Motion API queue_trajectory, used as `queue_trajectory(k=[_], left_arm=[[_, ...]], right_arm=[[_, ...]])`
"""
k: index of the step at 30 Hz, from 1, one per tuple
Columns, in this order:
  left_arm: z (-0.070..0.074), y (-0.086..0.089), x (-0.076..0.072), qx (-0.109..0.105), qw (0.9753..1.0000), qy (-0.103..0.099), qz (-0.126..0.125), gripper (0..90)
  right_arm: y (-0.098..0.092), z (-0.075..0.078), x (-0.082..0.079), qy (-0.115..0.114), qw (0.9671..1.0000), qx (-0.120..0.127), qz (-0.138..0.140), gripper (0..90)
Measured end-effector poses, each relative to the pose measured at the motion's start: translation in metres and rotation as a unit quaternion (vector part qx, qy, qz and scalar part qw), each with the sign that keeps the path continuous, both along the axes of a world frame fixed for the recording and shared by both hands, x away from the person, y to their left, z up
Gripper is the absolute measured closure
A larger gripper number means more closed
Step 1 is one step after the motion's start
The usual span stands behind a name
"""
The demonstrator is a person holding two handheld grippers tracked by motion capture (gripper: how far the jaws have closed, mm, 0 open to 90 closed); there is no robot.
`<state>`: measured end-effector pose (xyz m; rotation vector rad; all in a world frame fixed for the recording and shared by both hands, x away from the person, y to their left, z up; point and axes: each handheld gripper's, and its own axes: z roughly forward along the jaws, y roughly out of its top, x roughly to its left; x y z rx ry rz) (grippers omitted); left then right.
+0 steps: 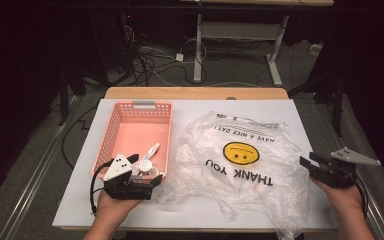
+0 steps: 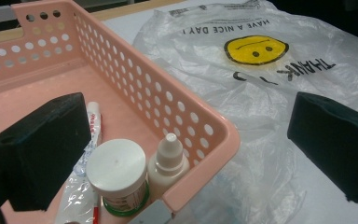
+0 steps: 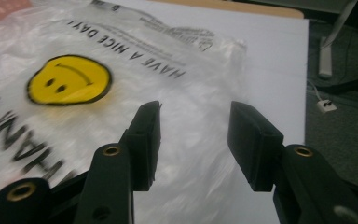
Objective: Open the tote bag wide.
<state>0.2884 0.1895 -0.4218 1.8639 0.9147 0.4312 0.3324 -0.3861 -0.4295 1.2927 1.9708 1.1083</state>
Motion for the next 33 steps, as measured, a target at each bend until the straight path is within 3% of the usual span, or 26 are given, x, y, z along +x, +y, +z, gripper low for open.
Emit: queue_trajectory(k=[1, 2, 3, 4, 5, 6, 7, 8, 9, 10, 11, 12, 13, 14, 15, 16, 19, 23, 26, 29, 30, 33], left_arm=[[0.000, 0.000, 0.000, 0.000, 1.0000, 0.000, 0.000, 0.0], [0.000, 0.001, 0.000, -0.001, 1.0000, -0.001, 0.002, 0.0], [-0.001, 0.002, 0.000, -0.002, 1.0000, -0.002, 0.003, 0.0], [-0.003, 0.005, 0.001, -0.015, 0.9999, -0.005, -0.001, 0.0], [-0.003, 0.005, 0.001, -0.015, 0.9999, -0.005, -0.001, 0.0], [-0.003, 0.006, 0.002, -0.019, 0.9998, -0.003, 0.001, 0.0], [-0.004, 0.007, 0.001, -0.022, 0.9997, -0.004, 0.003, 0.0], [-0.004, 0.007, 0.001, -0.022, 0.9997, -0.007, 0.007, 0.0], [-0.004, 0.007, 0.000, -0.022, 0.9997, -0.010, 0.009, 0.0], [-0.004, 0.008, -0.001, -0.023, 0.9997, -0.004, 0.010, 0.0], [-0.004, 0.008, -0.001, -0.023, 0.9997, -0.004, 0.010, 0.0], [-0.003, 0.008, -0.001, -0.020, 0.9997, -0.002, 0.015, 0.0], [-0.003, 0.009, -0.002, -0.015, 0.9997, 0.002, 0.022, 0.0], [-0.004, 0.009, -0.003, -0.013, 0.9996, 0.006, 0.025, 0.0], [-0.004, 0.009, -0.003, -0.013, 0.9996, 0.006, 0.025, 0.0], [-0.005, 0.008, -0.003, -0.003, 0.9996, 0.010, 0.025, 0.0], [-0.006, 0.007, -0.005, 0.006, 0.9996, 0.013, 0.026, 0.0], [-0.009, 0.010, -0.008, 0.008, 0.9994, 0.013, 0.033, 0.0], [-0.009, 0.012, -0.010, 0.010, 0.9990, 0.010, 0.043, 0.0], [-0.008, 0.014, -0.011, 0.010, 0.9988, 0.006, 0.048, 0.0], [-0.008, 0.014, -0.012, 0.011, 0.9987, 0.005, 0.050, 0.0], [-0.008, 0.014, -0.012, 0.012, 0.9986, 0.005, 0.052, 0.0]], right_arm=[[0.000, 0.000, 0.000, 0.000, 1.0000, 0.000, 0.000, 55.2], [-0.003, 0.001, 0.017, 0.000, 1.0000, 0.004, -0.008, 55.2], [-0.003, 0.001, 0.017, 0.000, 1.0000, 0.004, -0.008, 55.2], [-0.004, 0.001, 0.032, -0.001, 0.9999, 0.011, -0.010, 56.8], [-0.004, 0.001, 0.032, -0.001, 0.9999, 0.011, -0.010, 56.8], [-0.004, 0.001, 0.049, 0.010, 0.9999, 0.010, -0.006, 58.3], [-0.004, 0.001, 0.049, 0.010, 0.9999, 0.010, -0.006, 58.3], [-0.003, 0.000, 0.065, 0.019, 0.9998, 0.002, -0.007, 59.9], [-0.003, 0.000, 0.065, 0.019, 0.9998, 0.002, -0.007, 59.9], [-0.003, -0.003, 0.082, 0.027, 0.9996, 0.000, -0.005, 59.2], [-0.003, -0.003, 0.082, 0.027, 0.9996, 0.000, -0.005, 59.2], [-0.004, -0.008, 0.100, 0.039, 0.9992, 0.006, -0.013, 56.8], [-0.004, -0.008, 0.100, 0.039, 0.9992, 0.006, -0.013, 56.8], [-0.006, -0.014, 0.115, 0.059, 0.9981, 0.015, -0.012, 58.4], [-0.006, -0.014, 0.115, 0.059, 0.9981, 0.015, -0.012, 58.4], [-0.006, -0.017, 0.125, 0.067, 0.9975, 0.017, -0.010, 58.1], [-0.005, -0.021, 0.134, 0.077, 0.9969, 0.012, -0.013, 54.4], [-0.003, -0.027, 0.147, 0.097, 0.9951, 0.014, 0.004, 50.0], [0.006, -0.032, 0.158, 0.103, 0.9946, -0.011, 0.010, 47.2], [0.009, -0.033, 0.163, 0.106, 0.9941, -0.017, 0.010, 47.5], [0.012, -0.036, 0.168, 0.116, 0.9929, -0.026, 0.013, 51.7], [0.016, -0.040, 0.169, 0.112, 0.9927, -0.039, 0.022, 55.7]])
